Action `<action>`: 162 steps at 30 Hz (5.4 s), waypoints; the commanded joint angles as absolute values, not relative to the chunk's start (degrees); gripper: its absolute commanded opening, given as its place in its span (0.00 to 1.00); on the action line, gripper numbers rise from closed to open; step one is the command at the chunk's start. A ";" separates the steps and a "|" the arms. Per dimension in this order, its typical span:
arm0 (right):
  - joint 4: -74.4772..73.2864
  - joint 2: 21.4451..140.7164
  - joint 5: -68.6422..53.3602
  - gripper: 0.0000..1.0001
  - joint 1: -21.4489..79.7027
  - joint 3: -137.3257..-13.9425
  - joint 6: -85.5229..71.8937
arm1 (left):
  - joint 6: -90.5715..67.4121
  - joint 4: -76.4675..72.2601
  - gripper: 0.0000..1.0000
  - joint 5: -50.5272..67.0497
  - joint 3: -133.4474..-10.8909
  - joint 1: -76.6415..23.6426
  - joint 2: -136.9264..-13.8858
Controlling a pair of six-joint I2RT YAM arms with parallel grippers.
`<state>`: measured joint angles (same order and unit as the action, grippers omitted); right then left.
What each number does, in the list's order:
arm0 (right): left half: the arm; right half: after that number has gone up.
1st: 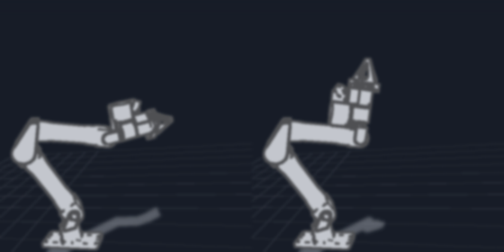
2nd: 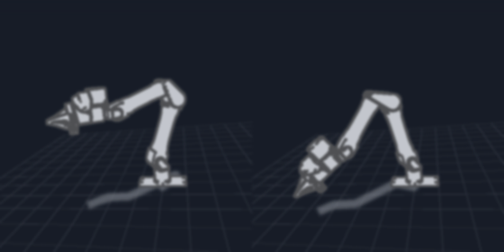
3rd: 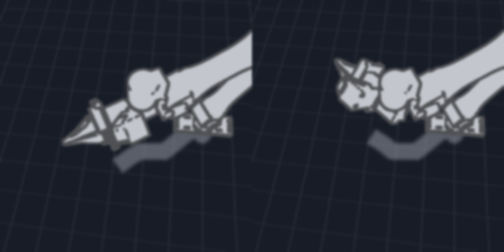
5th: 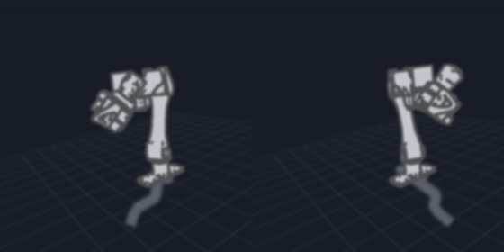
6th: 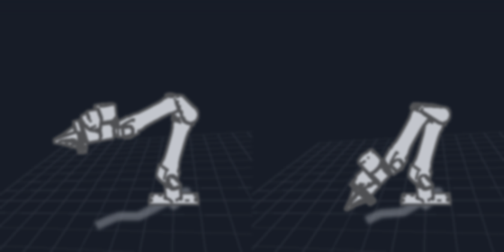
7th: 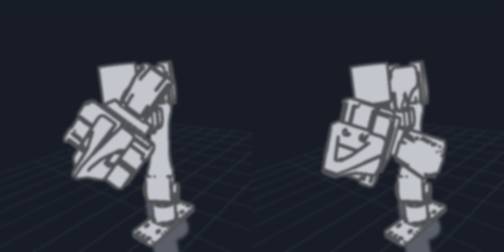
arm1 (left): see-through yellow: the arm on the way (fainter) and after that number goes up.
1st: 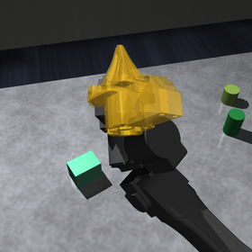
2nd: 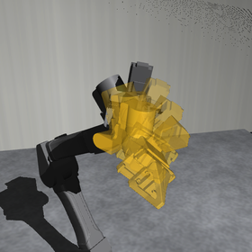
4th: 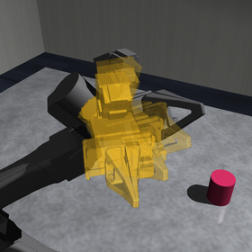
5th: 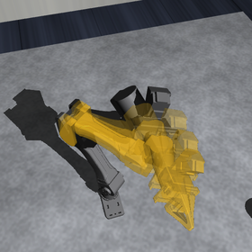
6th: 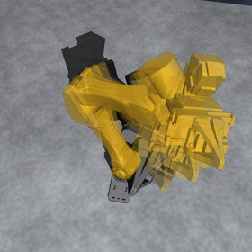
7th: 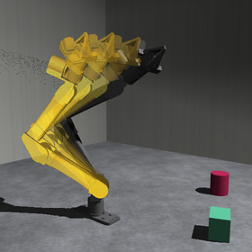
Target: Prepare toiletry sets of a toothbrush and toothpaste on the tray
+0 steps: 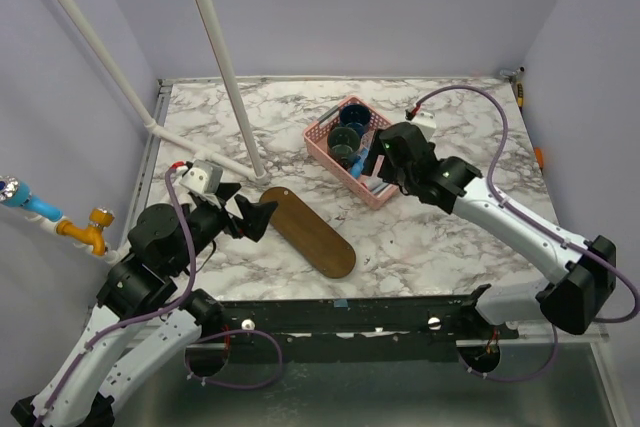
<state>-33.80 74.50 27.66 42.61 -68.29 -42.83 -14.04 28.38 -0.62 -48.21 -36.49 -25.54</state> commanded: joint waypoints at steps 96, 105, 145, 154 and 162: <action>-29.80 111.68 6.86 0.00 18.12 -88.12 -2.85 | -14.26 28.97 0.99 -3.96 -47.79 -36.39 -27.07; -30.15 110.97 7.81 0.15 17.93 -88.36 -6.43 | -14.32 29.00 0.99 -3.78 -47.71 -36.32 -27.42; -27.99 64.47 -8.25 0.61 27.96 -49.79 -33.66 | -15.93 30.36 0.98 -5.10 -48.38 -36.34 -29.34; -20.86 71.08 -1.96 0.60 41.34 -49.32 -38.60 | -24.05 34.07 0.99 -5.44 -50.16 -36.37 -33.12; -12.95 82.56 2.71 0.59 47.49 -53.06 -39.00 | -32.11 36.65 0.99 -7.03 -45.76 -36.30 -34.07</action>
<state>-19.27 79.00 -1.48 46.13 -49.69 -38.20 -26.35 34.13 -4.78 -48.27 -36.49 -34.37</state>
